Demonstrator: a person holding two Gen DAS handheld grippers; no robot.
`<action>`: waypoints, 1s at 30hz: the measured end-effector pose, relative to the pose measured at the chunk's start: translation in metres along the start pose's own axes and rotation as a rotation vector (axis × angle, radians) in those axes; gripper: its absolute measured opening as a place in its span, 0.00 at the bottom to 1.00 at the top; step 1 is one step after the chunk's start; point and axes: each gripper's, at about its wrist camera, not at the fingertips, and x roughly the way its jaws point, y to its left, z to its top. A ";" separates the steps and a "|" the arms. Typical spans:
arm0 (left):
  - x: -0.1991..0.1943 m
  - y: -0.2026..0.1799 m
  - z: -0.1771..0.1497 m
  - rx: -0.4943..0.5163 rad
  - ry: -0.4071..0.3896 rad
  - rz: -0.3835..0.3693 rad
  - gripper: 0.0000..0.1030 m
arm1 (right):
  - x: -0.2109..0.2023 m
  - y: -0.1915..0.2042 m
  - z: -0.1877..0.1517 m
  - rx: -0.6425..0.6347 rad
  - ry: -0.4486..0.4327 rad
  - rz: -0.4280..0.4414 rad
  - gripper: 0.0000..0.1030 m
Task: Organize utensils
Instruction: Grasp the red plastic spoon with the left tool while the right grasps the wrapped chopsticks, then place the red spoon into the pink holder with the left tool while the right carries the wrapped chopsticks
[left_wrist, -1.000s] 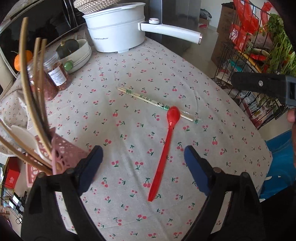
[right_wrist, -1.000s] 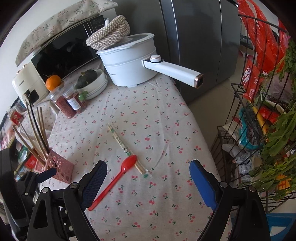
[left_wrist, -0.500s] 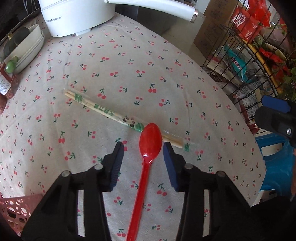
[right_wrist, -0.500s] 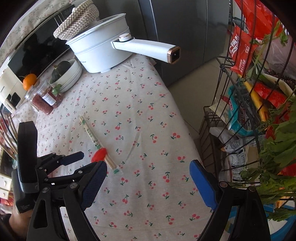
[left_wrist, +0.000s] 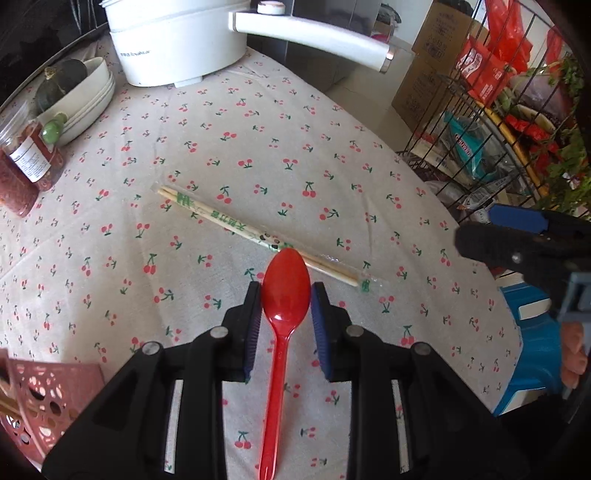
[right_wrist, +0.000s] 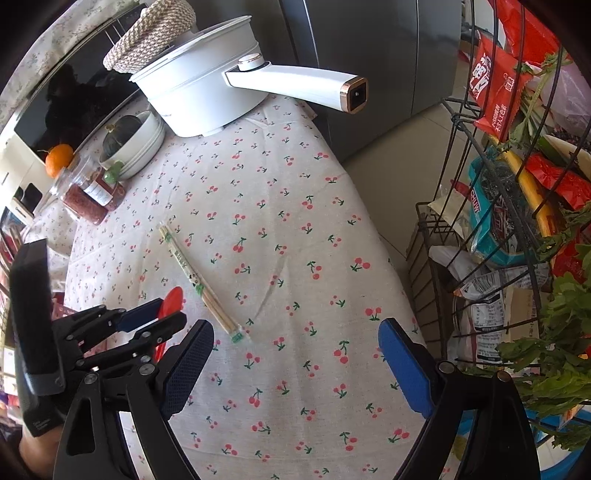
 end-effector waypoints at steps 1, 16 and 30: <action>-0.011 0.003 -0.005 -0.008 -0.020 -0.002 0.28 | 0.001 0.003 0.001 -0.001 0.001 0.009 0.89; -0.139 0.049 -0.075 -0.088 -0.307 0.003 0.27 | 0.076 0.096 0.023 -0.109 0.078 0.076 0.52; -0.179 0.088 -0.094 -0.146 -0.408 -0.026 0.28 | 0.131 0.157 0.047 -0.241 0.052 -0.023 0.32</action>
